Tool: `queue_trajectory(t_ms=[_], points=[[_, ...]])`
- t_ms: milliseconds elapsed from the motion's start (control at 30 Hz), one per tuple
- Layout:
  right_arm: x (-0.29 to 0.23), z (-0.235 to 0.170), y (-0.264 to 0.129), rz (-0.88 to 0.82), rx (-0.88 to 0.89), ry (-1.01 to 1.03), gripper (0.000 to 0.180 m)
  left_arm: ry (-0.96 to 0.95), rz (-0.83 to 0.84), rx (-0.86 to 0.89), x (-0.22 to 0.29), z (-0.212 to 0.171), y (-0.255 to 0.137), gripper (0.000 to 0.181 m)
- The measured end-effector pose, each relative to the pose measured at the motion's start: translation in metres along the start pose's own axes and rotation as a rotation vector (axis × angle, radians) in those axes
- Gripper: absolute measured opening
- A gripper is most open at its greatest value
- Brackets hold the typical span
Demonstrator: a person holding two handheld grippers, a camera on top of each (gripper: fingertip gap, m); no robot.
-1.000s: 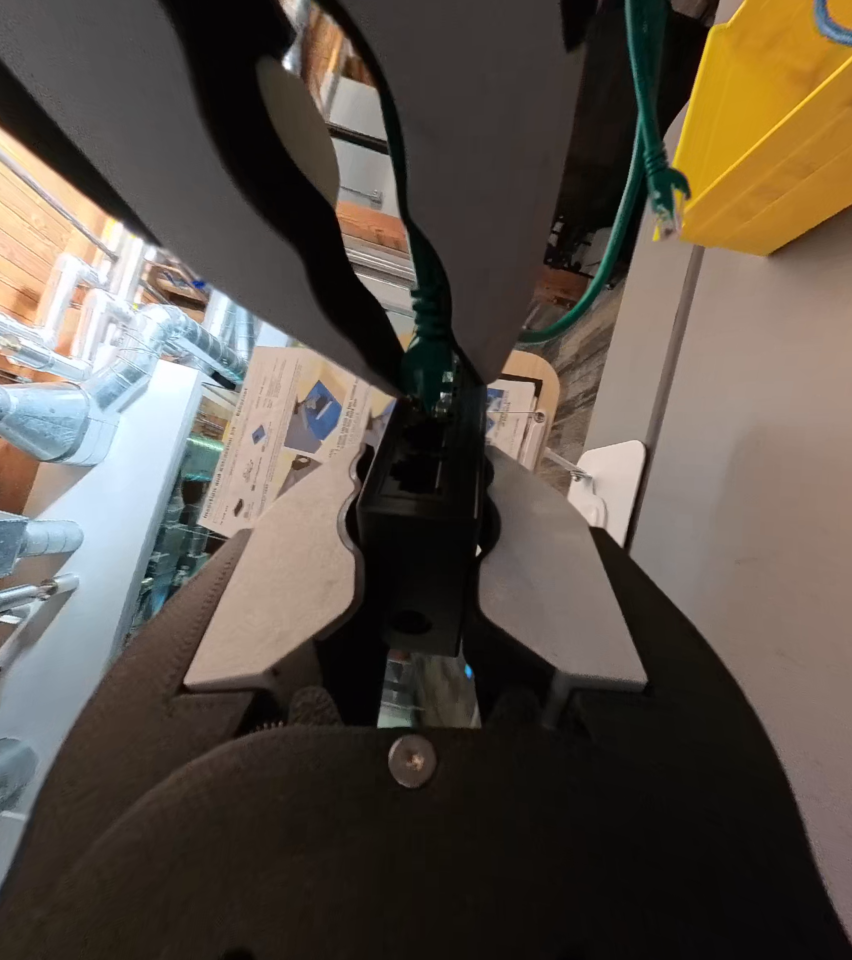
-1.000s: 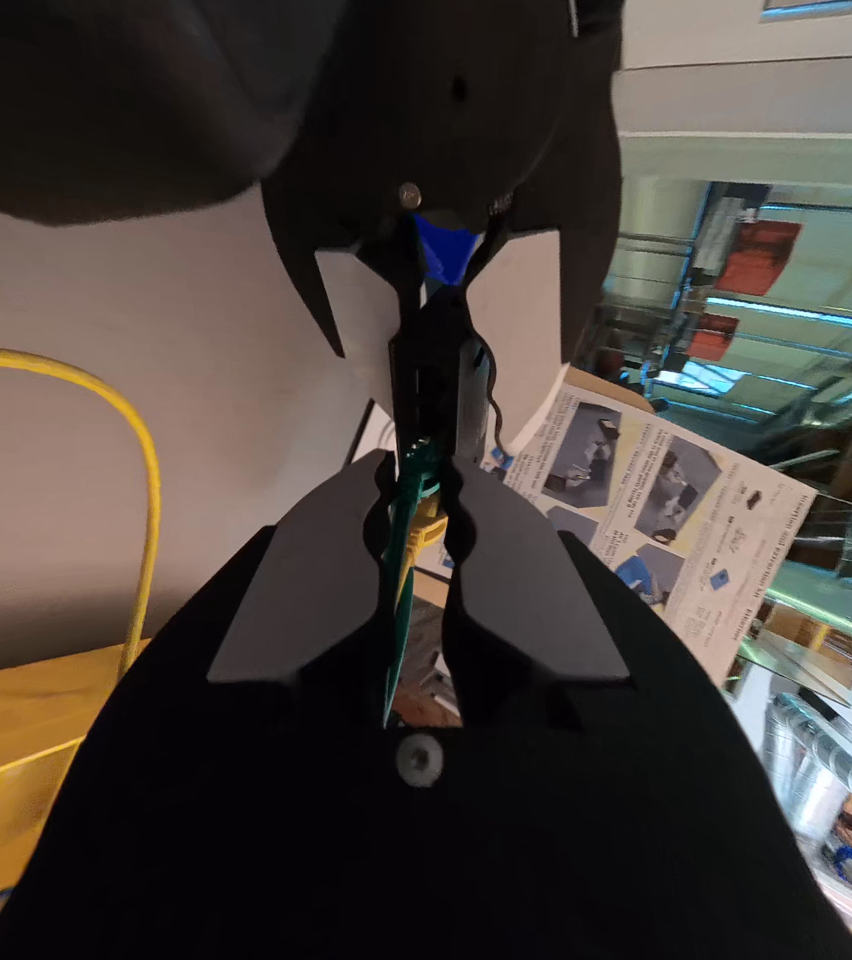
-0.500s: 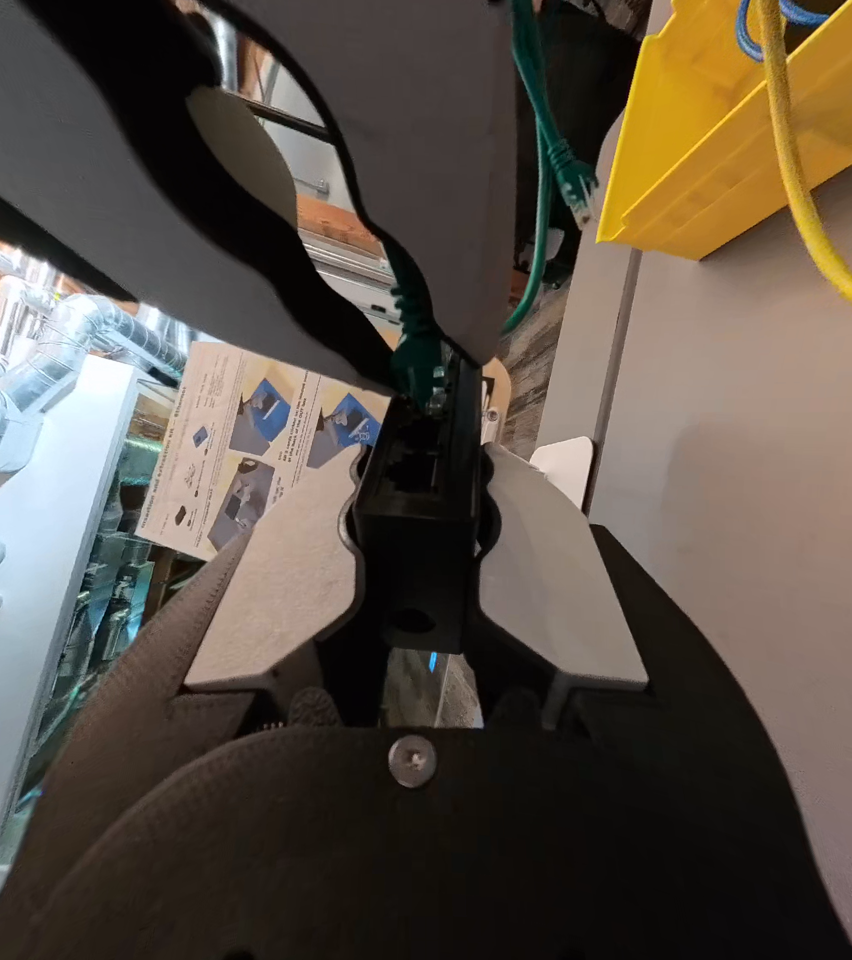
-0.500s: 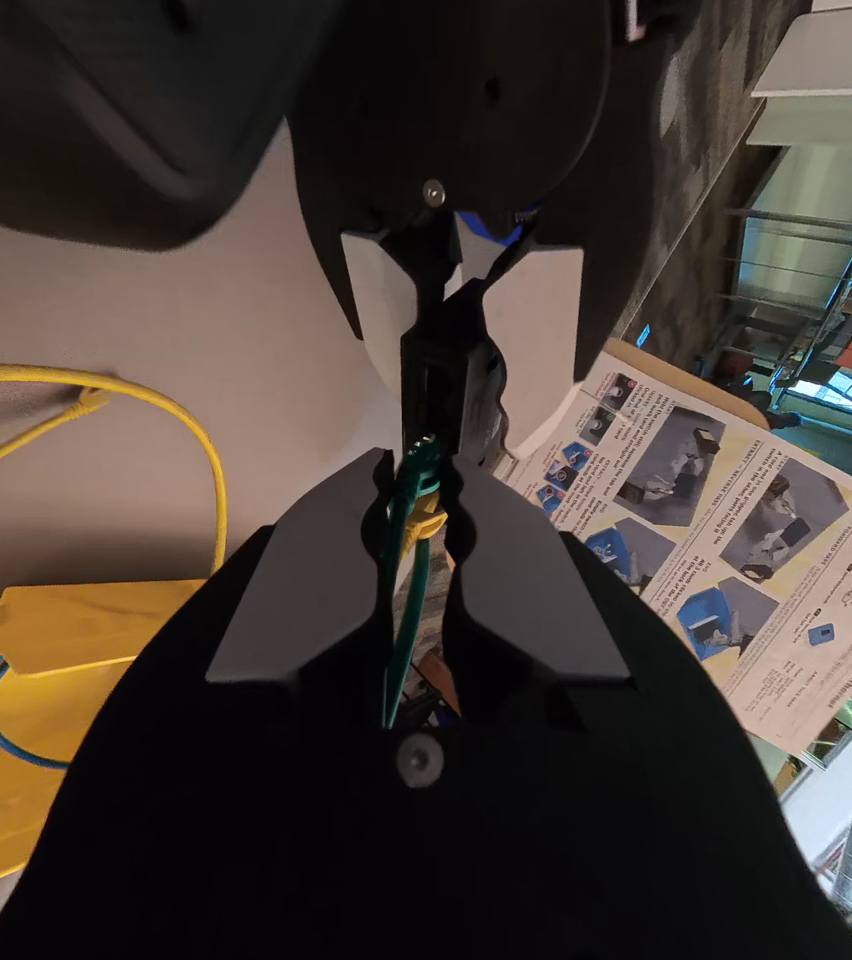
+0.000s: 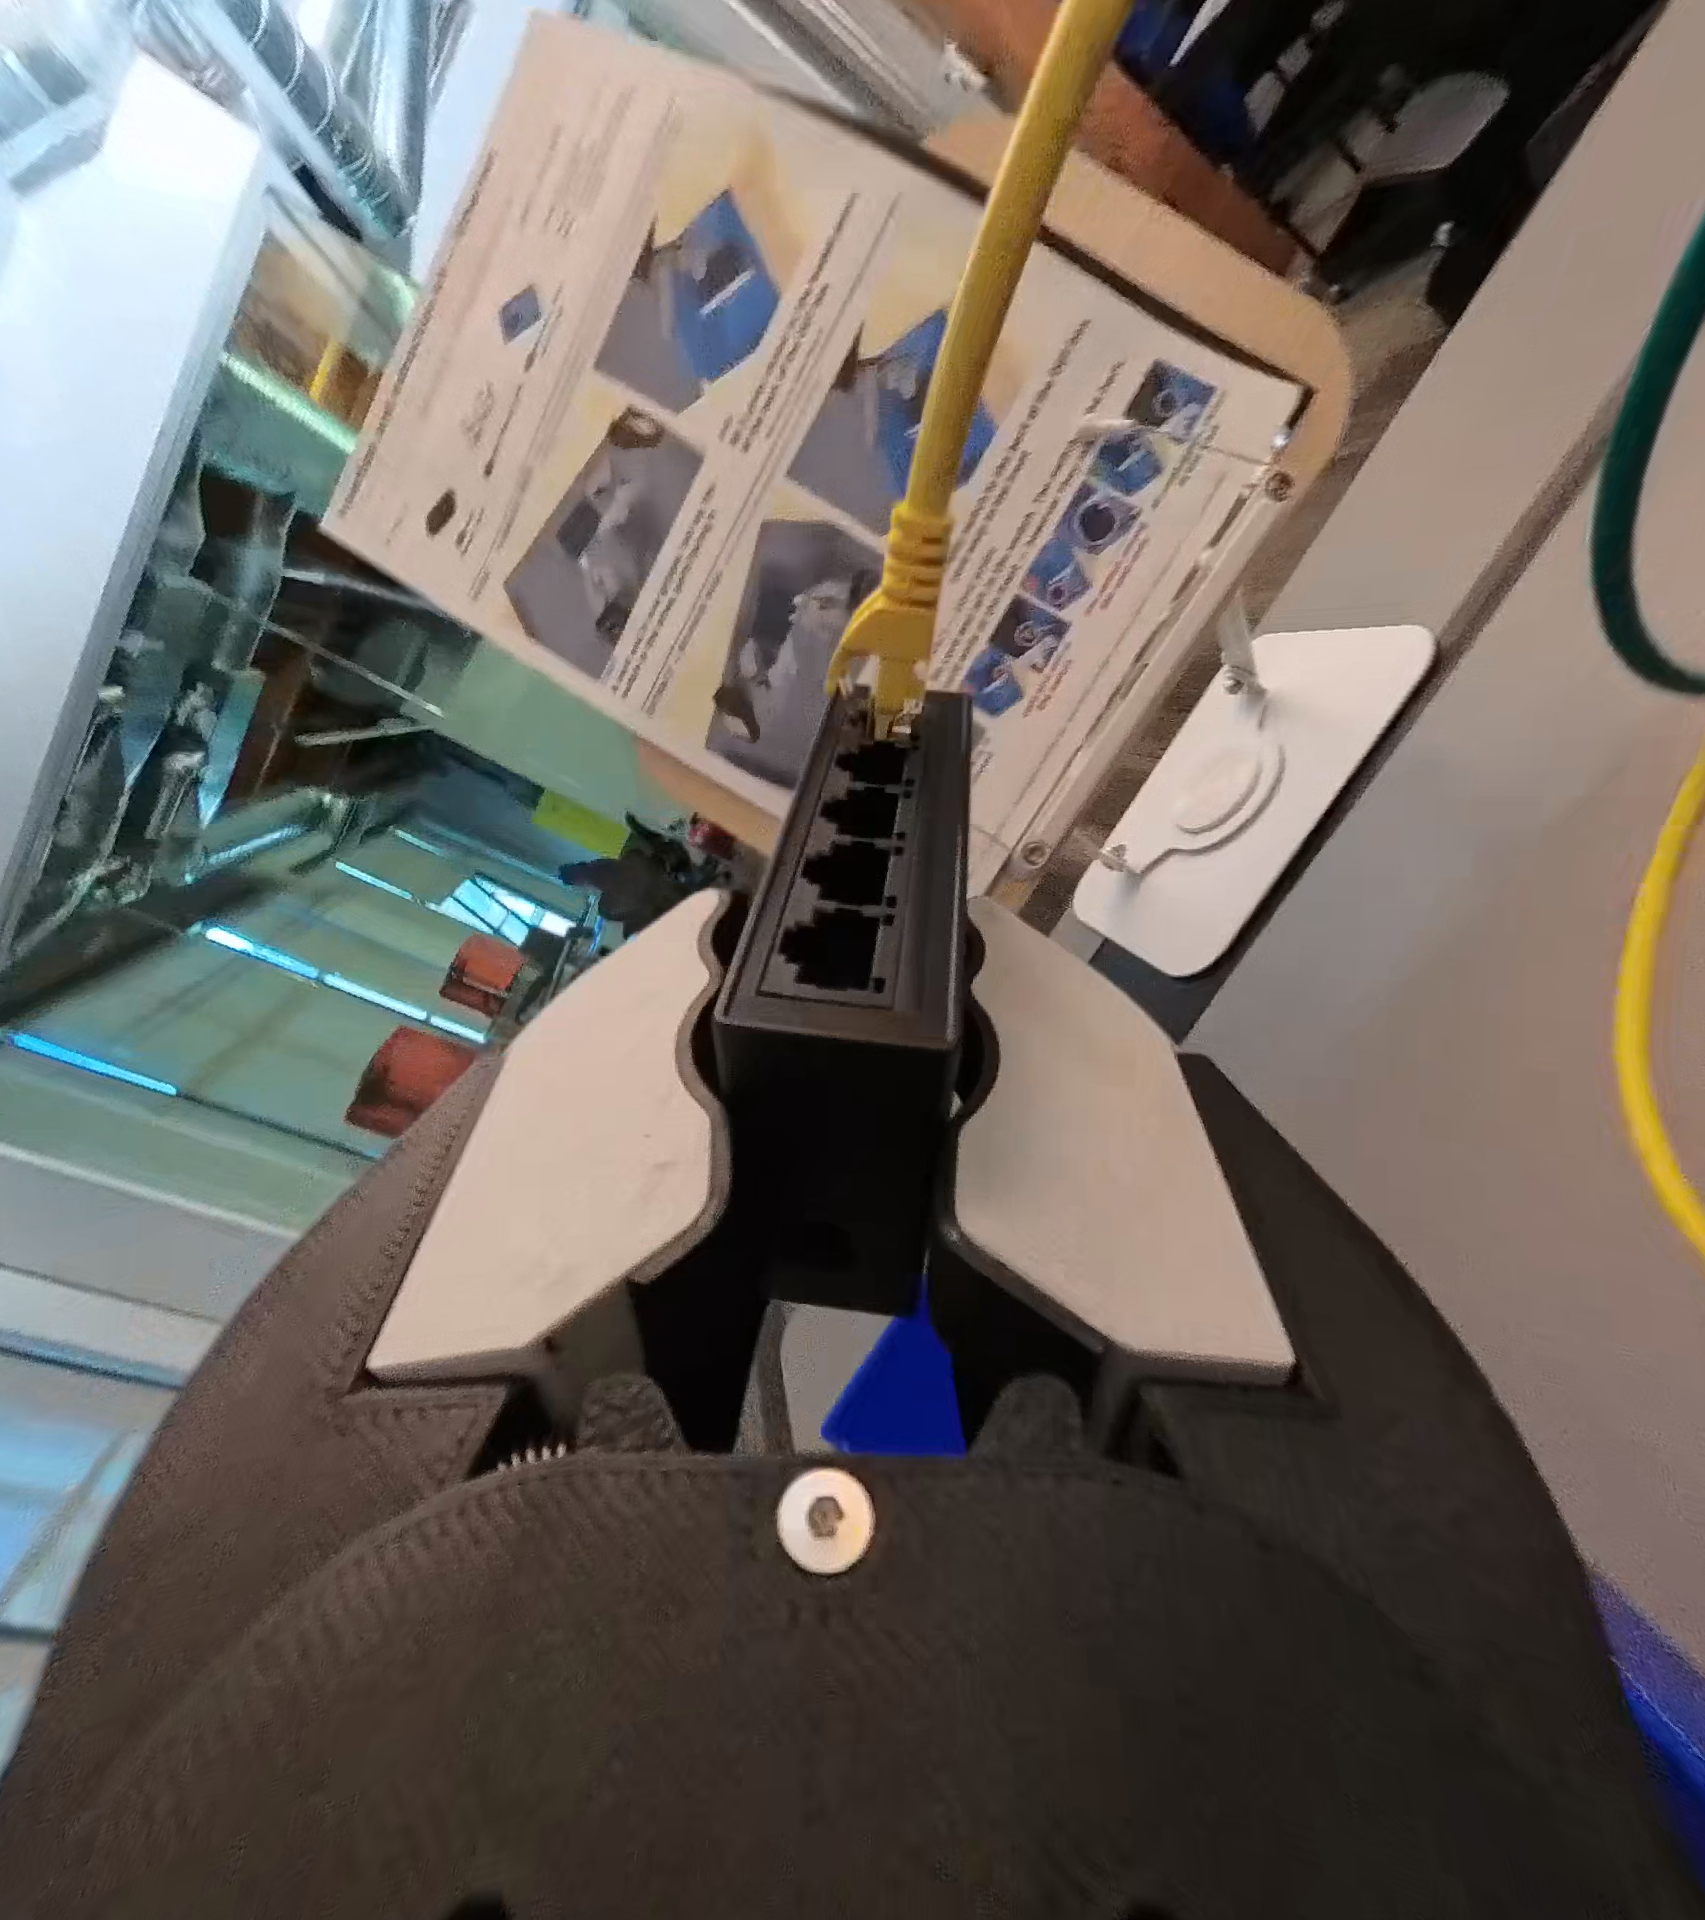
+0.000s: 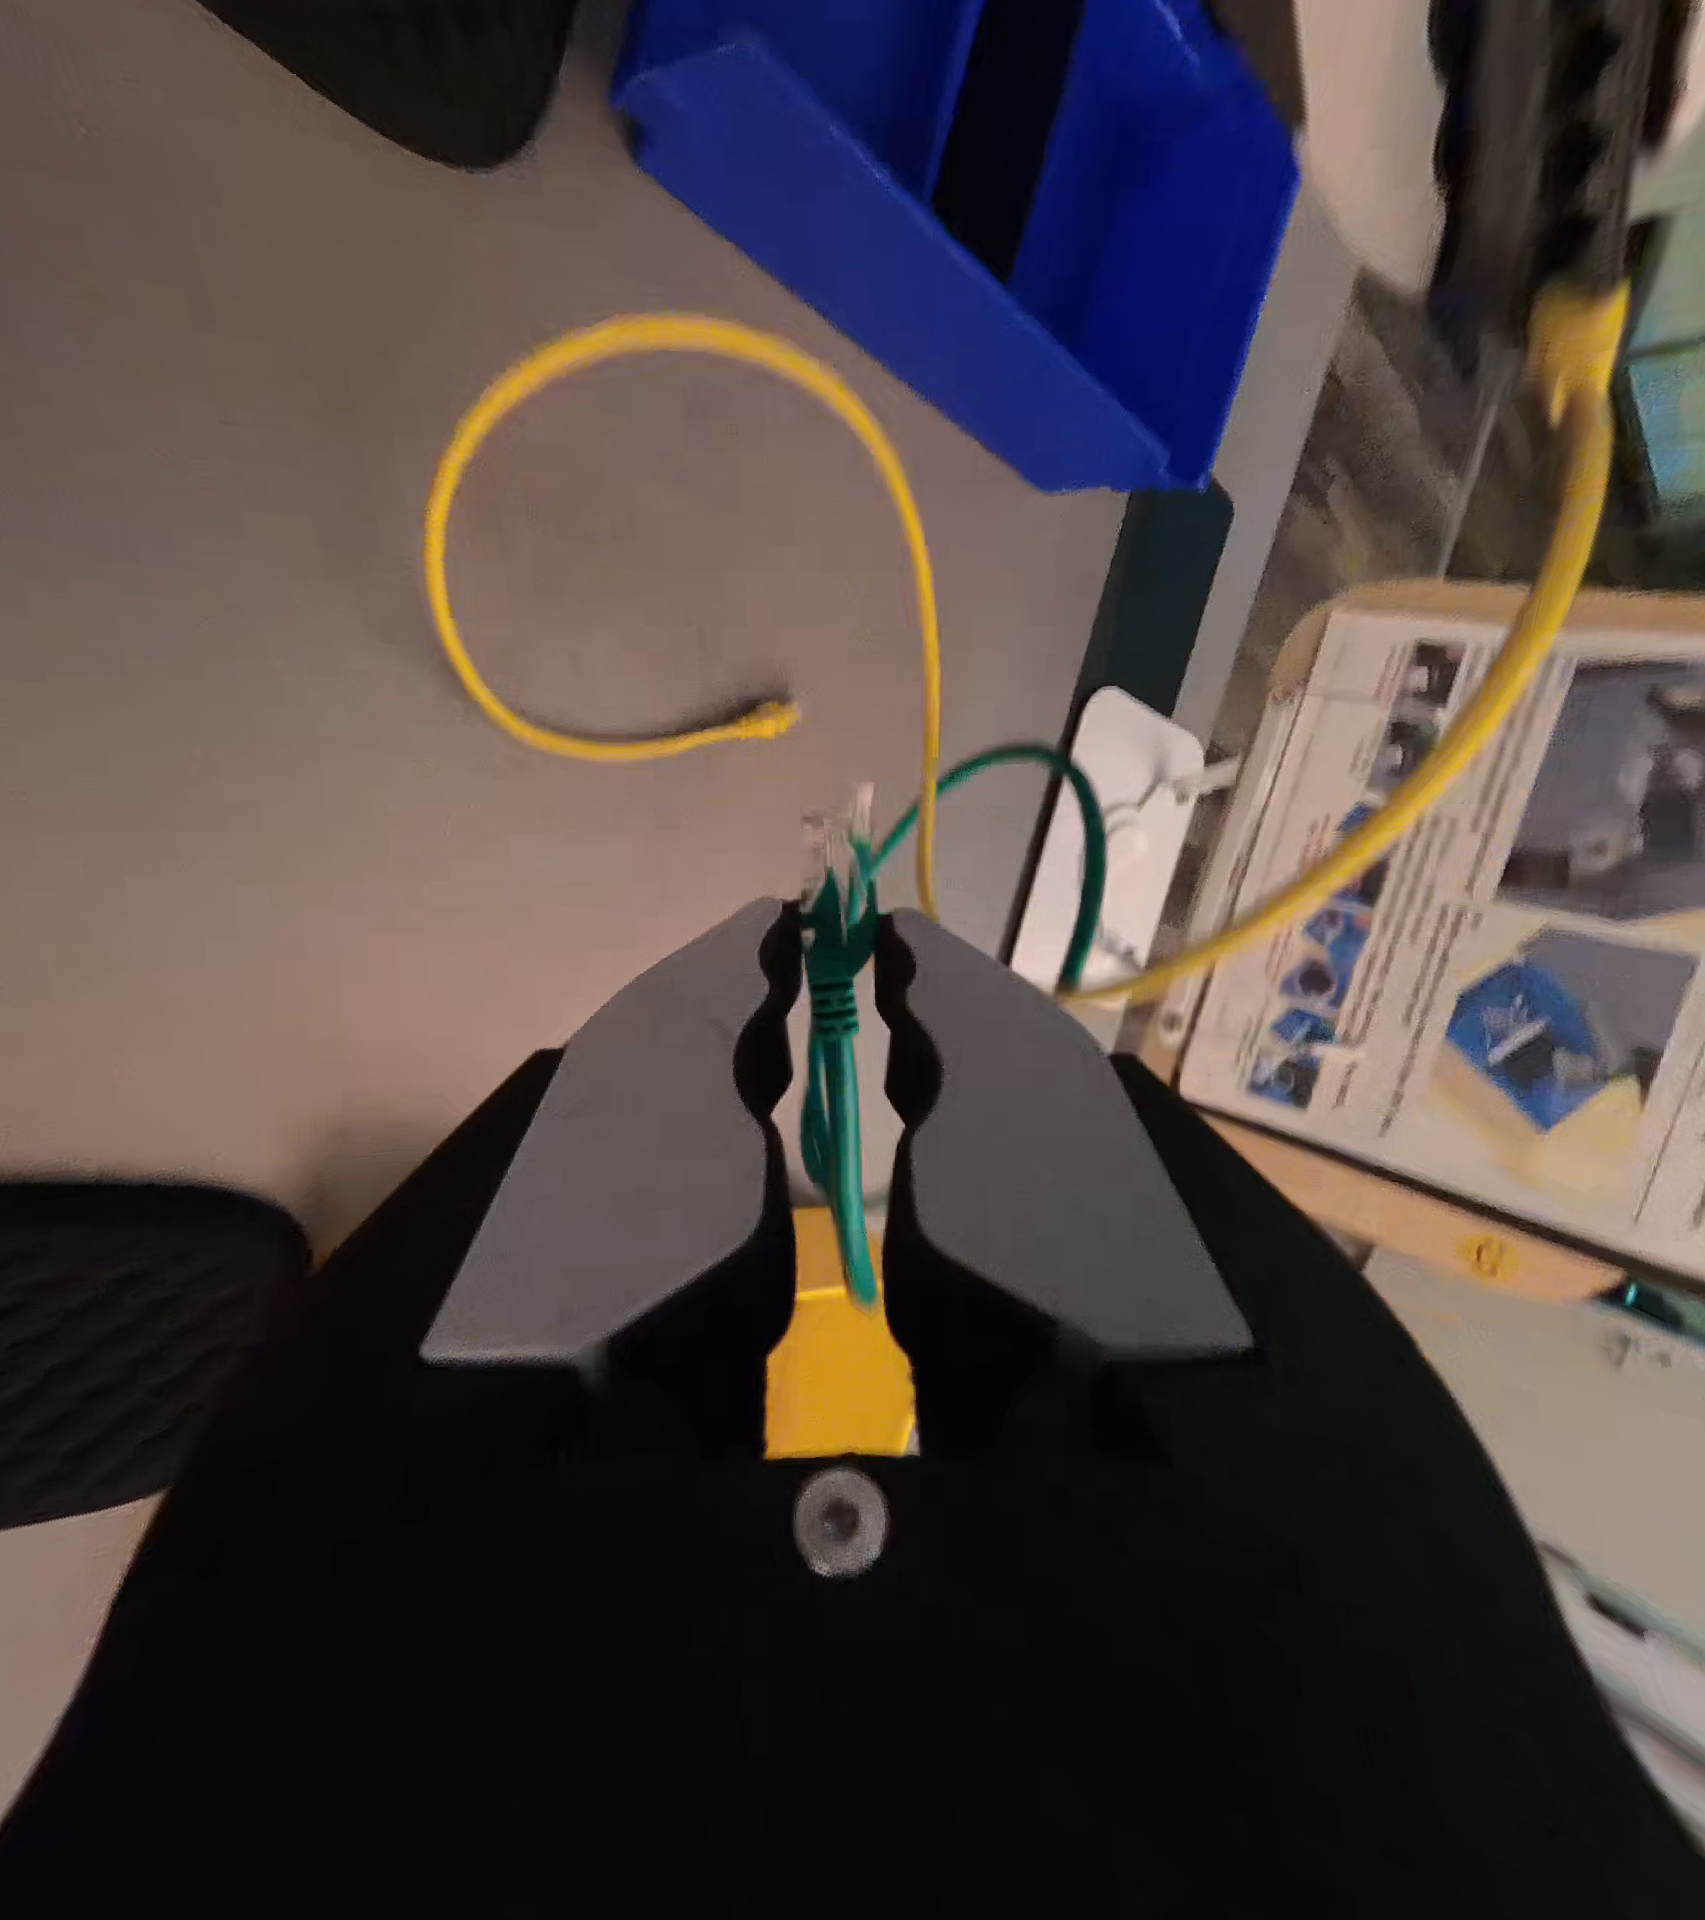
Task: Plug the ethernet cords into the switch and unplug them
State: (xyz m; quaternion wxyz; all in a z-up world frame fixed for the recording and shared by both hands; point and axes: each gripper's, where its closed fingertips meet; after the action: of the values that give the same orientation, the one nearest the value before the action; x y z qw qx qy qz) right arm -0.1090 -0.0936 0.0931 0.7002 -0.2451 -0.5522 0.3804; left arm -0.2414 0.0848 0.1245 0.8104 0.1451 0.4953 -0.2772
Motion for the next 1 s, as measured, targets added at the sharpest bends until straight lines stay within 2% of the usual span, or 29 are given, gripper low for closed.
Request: queue_trajectory(t_ms=[200, 400, 533, 700, 800, 900, 1000], points=[[-0.015, -0.064, 0.024, -0.01, -0.108, 0.108, 0.014, -0.056, -0.015, 0.034, -0.008, -0.003, -0.005, 0.037], [-0.041, -0.099, 0.093, 0.011, -0.083, 0.337, 0.014, -0.088, -0.04, 0.014, -0.006, -0.009, -0.003, 0.037], [-0.064, -0.105, 0.139, -0.004, -0.066, 0.467, 0.018, -0.091, -0.064, -0.006, -0.006, -0.016, -0.003, 0.037], [-0.082, -0.11, 0.179, 0.104, -0.099, 0.726, 0.041, -0.074, -0.076, -0.027, -0.003, -0.018, -0.002, 0.037], [-0.09, -0.114, 0.195, 0.174, -0.151, 0.762, 0.051, -0.06, -0.089, -0.033, -0.001, -0.019, -0.002, 0.037], [-0.091, -0.113, 0.204, 0.229, -0.149, 0.83, 0.041, -0.061, -0.09, -0.043, -0.002, -0.022, -0.002, 0.037], [-0.095, -0.108, 0.209, 0.324, -0.139, 0.916, 0.04, -0.064, -0.096, -0.044, -0.002, -0.024, -0.002, 0.037]])
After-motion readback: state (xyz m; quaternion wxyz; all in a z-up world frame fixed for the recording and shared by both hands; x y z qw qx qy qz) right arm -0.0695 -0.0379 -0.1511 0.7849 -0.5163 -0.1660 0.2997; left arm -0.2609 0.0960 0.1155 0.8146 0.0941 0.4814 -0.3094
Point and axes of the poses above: each gripper's, where its closed fingertips meet, y out along the fingers, z out of its top, x = y × z across the jaws, and after that the axes turned 5 degrees about y, right-handed
